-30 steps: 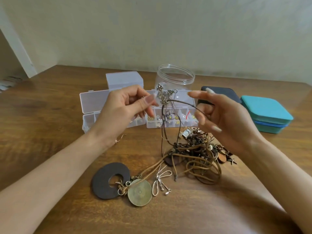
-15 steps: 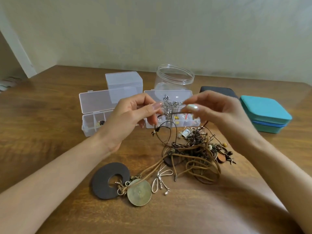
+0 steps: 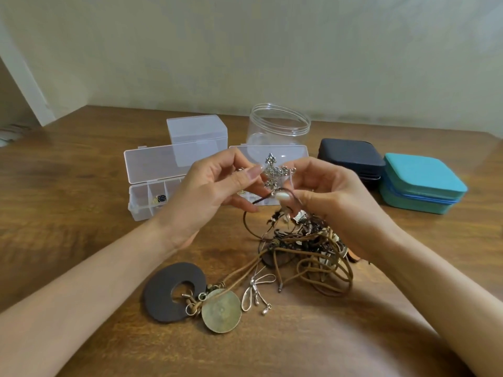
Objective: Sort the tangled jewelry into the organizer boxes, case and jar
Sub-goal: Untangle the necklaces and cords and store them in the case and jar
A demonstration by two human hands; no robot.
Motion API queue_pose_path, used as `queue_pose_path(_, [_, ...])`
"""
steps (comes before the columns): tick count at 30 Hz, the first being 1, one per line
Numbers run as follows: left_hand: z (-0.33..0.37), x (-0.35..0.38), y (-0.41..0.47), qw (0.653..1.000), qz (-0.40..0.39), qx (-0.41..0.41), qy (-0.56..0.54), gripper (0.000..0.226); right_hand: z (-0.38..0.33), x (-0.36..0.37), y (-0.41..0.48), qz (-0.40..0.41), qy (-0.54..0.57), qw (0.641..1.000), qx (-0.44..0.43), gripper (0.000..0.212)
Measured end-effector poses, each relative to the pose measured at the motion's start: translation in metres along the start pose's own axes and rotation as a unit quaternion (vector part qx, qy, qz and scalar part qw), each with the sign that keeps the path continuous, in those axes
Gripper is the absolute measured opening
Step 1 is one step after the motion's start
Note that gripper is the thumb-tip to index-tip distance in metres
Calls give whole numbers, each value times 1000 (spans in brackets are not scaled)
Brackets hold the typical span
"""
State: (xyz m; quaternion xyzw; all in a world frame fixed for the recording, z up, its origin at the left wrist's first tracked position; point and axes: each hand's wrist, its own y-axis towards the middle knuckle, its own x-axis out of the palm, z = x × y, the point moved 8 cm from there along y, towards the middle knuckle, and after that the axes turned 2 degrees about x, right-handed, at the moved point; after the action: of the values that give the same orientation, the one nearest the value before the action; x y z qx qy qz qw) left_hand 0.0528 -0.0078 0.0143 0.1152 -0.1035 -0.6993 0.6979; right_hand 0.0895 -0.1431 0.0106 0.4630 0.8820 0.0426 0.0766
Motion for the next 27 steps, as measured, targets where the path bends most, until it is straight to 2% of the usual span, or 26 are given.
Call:
queue_pose_path(2, [0, 4, -1, 1000, -15, -5, 2, 18, 1, -3, 0, 19, -18, 1000, -1, 11])
queue_pose_path(5, [-1, 8, -2, 999, -38, -9, 6, 21, 0, -9, 1, 44, -43, 998, -6, 11])
queue_pose_path(7, [-1, 9, -2, 999, -45, -8, 14, 20, 0, -9, 0, 36, -19, 999, -3, 3])
queue_pose_path(9, [2, 9, -2, 998, -47, 1, 32, 21, 2, -9, 0, 20, 12, 1000, 7, 8])
queue_pose_path(12, [9, 5, -3, 991, -42, 39, 122, 18, 5, -3, 1, -15, 7, 1000, 23, 14])
queue_pose_path(15, [11, 3, -4, 973, -33, 69, 220, 11, 6, -1, 0, 13, -73, 997, 9, 10])
queue_pose_path(19, [10, 7, -4, 985, -34, 57, 162, 19, 0, -9, 0, 68, -59, 995, -33, 13])
queue_pose_path(22, [10, 2, -3, 994, -3, 48, 101, 21, -1, -6, 0, 41, -63, 997, -31, 15])
queue_pose_path(24, [7, 0, -3, 993, 5, 46, 112, 20, 0, -1, -2, 30, -103, 994, -35, 15])
queue_pose_path(27, [5, 1, -4, 985, -3, 51, 165, 22, -2, -3, -3, 64, -160, 983, -61, 6])
